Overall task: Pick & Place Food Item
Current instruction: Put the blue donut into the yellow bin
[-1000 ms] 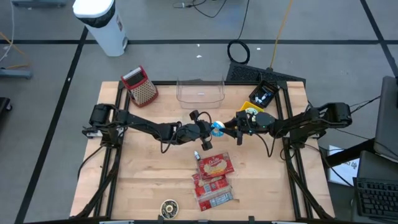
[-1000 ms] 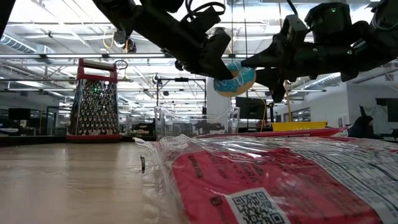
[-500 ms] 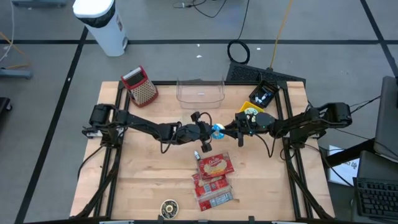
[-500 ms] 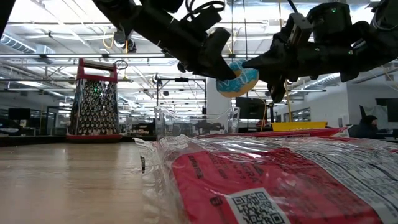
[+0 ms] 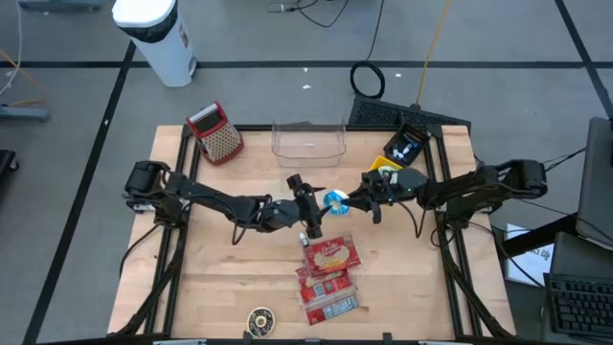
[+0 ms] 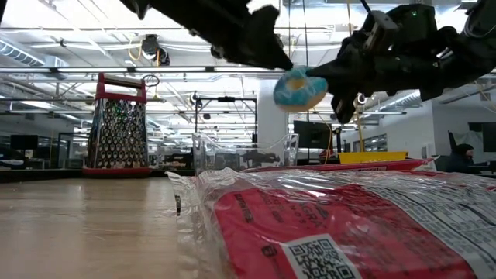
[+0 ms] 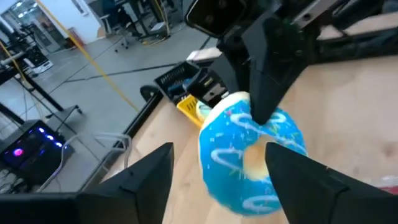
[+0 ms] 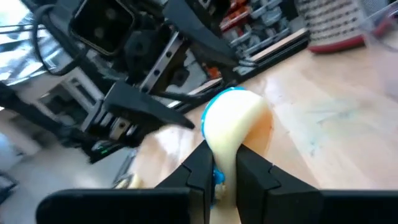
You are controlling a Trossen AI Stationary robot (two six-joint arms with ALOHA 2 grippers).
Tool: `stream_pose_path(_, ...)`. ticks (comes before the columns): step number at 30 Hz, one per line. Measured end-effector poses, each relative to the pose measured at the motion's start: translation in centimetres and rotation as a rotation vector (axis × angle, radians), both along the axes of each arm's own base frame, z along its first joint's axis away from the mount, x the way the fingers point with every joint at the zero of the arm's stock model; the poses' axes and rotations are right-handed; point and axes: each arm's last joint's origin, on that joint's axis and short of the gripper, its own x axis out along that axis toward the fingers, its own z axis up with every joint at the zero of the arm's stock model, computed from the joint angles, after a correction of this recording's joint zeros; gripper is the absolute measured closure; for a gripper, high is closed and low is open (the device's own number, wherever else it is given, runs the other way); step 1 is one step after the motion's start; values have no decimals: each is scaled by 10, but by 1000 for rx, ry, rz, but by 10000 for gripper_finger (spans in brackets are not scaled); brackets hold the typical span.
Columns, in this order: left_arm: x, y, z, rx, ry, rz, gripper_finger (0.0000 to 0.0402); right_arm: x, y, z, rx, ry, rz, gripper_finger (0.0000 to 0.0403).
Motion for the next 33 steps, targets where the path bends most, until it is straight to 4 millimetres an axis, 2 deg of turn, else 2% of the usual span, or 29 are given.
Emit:
stream_pose_path(6, -7, -9, 13, -6, -27, -27, 131, -25, -8, 3, 9, -27, -5, 367)
stream_pose_path(14, -10, -6, 7, -52, 25, 0, 130, -77, -23, -15, 84, -45, -183, 367)
stream_pose_path(18, -11, 1, 0, -107, 64, 40, 130, -89, -35, -16, 90, -19, -291, 367)
stream_pose_path(22, -12, 5, -2, -142, 72, 47, 130, -97, -44, -27, 136, 98, -366, 367)
stream_pose_path(33, -13, 7, -5, -180, 111, 15, 130, -107, -46, -30, 182, 146, -333, 369)
